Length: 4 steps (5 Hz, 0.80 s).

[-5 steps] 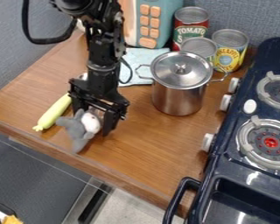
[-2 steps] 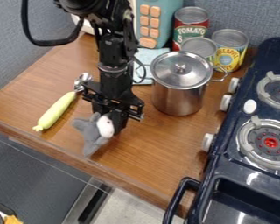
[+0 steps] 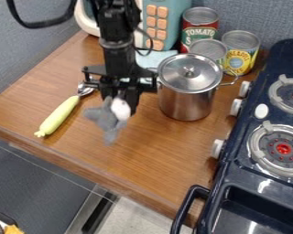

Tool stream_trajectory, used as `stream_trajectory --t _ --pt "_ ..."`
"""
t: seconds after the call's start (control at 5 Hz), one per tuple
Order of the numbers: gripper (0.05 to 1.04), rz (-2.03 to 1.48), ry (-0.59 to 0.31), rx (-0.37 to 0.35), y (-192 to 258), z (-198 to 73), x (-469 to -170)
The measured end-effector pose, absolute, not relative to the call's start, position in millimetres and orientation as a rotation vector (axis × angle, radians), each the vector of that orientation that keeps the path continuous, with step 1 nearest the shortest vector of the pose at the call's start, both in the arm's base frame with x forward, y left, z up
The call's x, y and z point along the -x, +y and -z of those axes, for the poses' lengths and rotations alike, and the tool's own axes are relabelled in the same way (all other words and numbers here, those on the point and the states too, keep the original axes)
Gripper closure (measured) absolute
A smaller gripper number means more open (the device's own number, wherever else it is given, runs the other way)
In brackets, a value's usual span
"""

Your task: Picked up the gray thing and placed it down in the same spot

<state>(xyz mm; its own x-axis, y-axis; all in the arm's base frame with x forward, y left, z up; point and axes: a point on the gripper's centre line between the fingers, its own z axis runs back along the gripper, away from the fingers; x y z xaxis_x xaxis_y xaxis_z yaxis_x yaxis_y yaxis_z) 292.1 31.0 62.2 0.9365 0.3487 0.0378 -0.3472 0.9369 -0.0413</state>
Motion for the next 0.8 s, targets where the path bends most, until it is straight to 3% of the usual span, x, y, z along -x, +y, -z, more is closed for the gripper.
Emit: stream_trajectory --t 0.4,0.6,0.8 --pt "0.708 -0.875 -0.161 0.022 45.6 -67.4 -311.1" --pt "0.707 -1.111 -0.156 0.062 45.6 -61.3 -307.9" --pt "0.708 -1.379 -0.176 0.056 52.5 -57.8 -305.3"
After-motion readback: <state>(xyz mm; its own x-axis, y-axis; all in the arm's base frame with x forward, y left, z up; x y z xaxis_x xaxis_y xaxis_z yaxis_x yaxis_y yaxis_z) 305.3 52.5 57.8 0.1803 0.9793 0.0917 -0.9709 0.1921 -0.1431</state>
